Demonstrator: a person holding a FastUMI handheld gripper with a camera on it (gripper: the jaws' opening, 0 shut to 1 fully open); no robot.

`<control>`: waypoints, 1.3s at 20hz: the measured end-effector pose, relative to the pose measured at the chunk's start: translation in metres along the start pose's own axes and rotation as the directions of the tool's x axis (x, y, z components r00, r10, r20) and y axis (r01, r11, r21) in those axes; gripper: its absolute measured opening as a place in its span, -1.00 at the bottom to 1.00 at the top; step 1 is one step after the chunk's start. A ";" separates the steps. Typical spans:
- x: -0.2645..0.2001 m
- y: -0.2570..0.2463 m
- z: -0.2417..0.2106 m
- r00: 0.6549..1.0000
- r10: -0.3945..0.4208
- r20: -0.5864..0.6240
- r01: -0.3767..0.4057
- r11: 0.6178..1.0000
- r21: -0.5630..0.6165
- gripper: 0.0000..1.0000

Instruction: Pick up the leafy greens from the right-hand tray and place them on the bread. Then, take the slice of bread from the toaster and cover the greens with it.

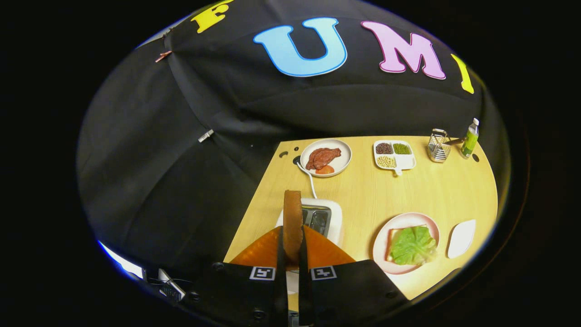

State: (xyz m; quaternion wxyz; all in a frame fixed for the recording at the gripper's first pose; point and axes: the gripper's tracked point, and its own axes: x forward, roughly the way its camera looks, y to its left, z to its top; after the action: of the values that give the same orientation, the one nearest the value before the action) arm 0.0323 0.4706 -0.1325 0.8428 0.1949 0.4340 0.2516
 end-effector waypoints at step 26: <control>0.045 -0.265 -0.112 0.994 -0.075 -0.085 0.100 0.928 0.359 -0.73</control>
State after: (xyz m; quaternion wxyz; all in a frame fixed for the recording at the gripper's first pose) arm 0.0289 0.2980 -0.3676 0.7869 0.3187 0.5106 0.1359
